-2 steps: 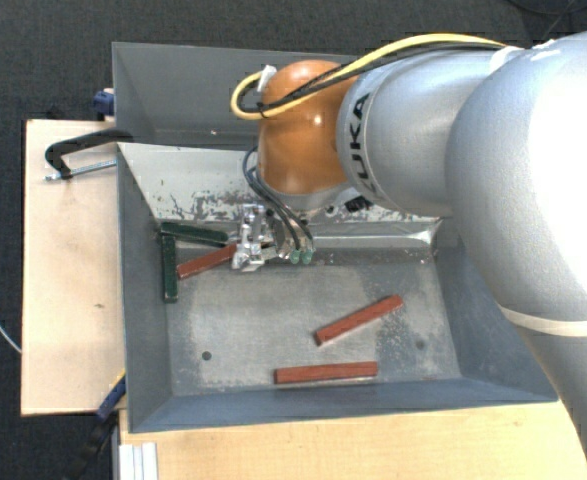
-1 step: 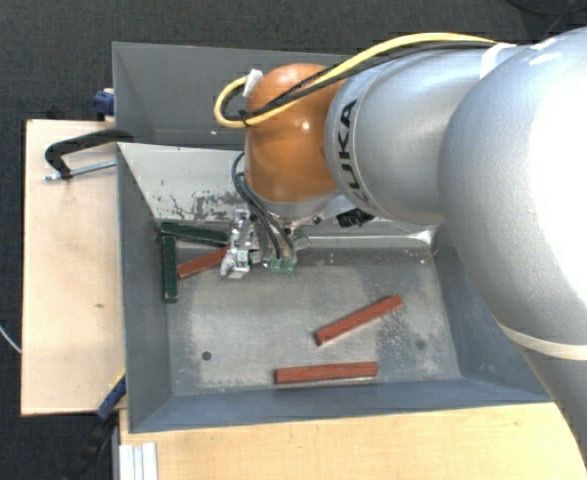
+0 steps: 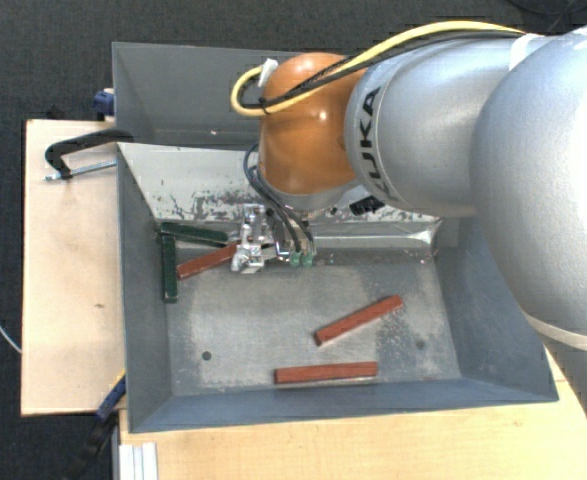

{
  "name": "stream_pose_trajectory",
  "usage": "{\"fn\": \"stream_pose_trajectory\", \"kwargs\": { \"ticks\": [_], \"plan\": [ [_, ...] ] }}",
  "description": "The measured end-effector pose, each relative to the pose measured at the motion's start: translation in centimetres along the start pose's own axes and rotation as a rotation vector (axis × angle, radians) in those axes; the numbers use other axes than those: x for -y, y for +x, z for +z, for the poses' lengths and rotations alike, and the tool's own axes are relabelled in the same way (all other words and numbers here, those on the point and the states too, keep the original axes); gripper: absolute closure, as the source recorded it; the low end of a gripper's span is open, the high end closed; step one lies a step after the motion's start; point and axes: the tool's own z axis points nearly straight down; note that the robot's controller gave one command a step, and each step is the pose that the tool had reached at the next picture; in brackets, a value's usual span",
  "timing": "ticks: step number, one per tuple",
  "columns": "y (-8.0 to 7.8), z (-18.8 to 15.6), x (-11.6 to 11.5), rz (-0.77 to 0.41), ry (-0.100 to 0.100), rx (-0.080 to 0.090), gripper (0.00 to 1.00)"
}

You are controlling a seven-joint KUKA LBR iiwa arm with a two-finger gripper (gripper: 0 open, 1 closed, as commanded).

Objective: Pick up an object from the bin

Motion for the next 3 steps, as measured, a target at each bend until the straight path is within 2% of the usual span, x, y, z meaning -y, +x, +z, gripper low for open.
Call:
{"fn": "stream_pose_trajectory", "kwargs": {
  "ticks": [1,2,3],
  "plan": [
    [0.1,-0.8,0.4,-0.336,0.001,0.002,1.0],
    [-0.3,-2.6,-1.1,-0.344,-0.001,-0.002,1.0],
    [-1.1,1.7,-2.6,-0.377,-0.001,-0.006,0.0]
  ]
}}
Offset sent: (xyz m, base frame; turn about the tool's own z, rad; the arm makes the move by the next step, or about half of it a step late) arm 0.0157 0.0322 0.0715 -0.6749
